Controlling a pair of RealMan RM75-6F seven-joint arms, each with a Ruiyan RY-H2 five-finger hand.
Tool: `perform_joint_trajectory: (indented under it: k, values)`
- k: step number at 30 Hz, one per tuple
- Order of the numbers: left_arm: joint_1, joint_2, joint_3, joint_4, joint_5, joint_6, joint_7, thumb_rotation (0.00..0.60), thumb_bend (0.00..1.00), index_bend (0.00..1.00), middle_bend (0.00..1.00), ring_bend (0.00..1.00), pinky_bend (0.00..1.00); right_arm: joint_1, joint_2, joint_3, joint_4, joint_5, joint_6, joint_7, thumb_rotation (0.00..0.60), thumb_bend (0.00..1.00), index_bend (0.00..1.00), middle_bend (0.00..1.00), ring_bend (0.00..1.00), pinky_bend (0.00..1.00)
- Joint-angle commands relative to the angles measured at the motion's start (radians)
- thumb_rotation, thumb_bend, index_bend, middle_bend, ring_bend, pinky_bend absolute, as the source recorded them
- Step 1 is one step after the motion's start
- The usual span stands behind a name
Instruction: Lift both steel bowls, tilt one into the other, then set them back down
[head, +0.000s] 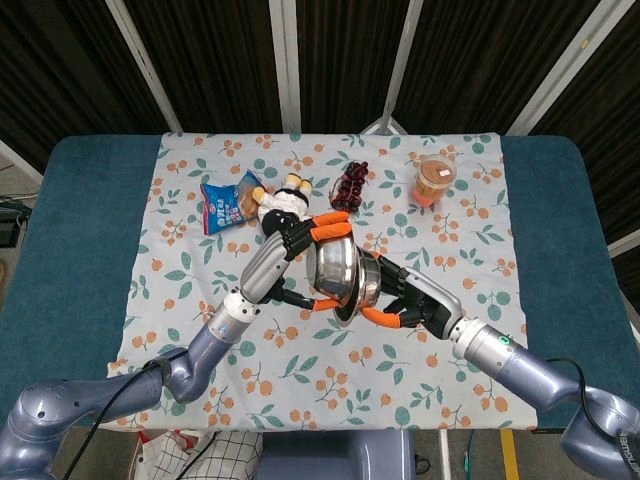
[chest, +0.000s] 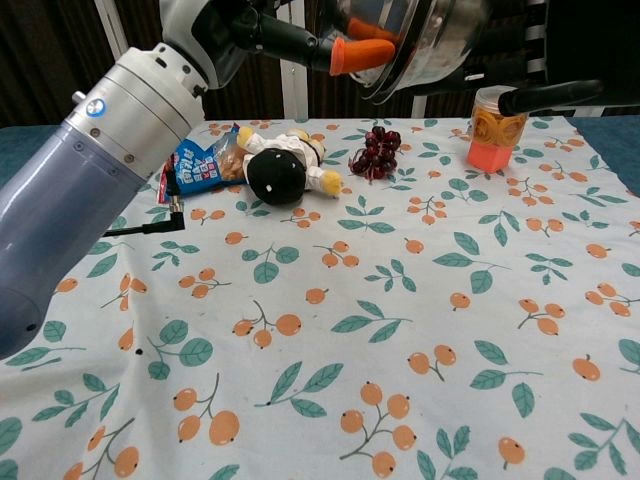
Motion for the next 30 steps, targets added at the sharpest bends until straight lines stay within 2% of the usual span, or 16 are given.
perform_joint_trajectory:
  k: [1,14,24,26,28,30]
  values:
    - [-0.005,-0.006,-0.002,0.004,0.001,-0.004,0.001,0.6,0.38,0.48,0.6,0.48,0.67,0.002,0.002,-0.004,-0.017,0.011,-0.003,-0.023,0.6,0.38,1.0,0.98,0.98,1.0]
    - [-0.002,0.001,0.004,-0.009,0.022,0.015,0.004,0.6,0.38,0.48,0.6,0.48,0.67,-0.004,0.01,-0.014,-0.02,0.024,0.012,-0.037,0.6,0.38,1.0,0.98,0.98,1.0]
    - [0.039,0.094,0.037,-0.078,0.055,0.048,0.026,0.6,0.38,0.48,0.6,0.48,0.67,-0.025,0.02,-0.02,0.095,0.054,0.029,-0.009,0.6,0.38,1.0,0.98,0.98,1.0]
    - [0.056,0.131,0.061,-0.123,0.06,0.04,0.021,0.6,0.39,0.48,0.6,0.48,0.67,-0.035,0.01,-0.023,0.146,0.064,0.045,-0.099,0.6,0.38,1.0,0.98,0.98,1.0]
    - [0.07,0.166,0.078,-0.169,0.068,0.039,0.027,0.6,0.39,0.48,0.6,0.48,0.67,-0.049,-0.013,-0.026,0.186,0.091,0.067,-0.241,0.6,0.38,1.0,0.98,0.98,1.0]
    - [0.081,0.2,0.089,-0.219,0.069,0.032,0.035,0.6,0.39,0.48,0.6,0.48,0.67,-0.059,-0.04,-0.028,0.197,0.126,0.082,-0.358,0.6,0.38,1.0,0.98,0.98,1.0]
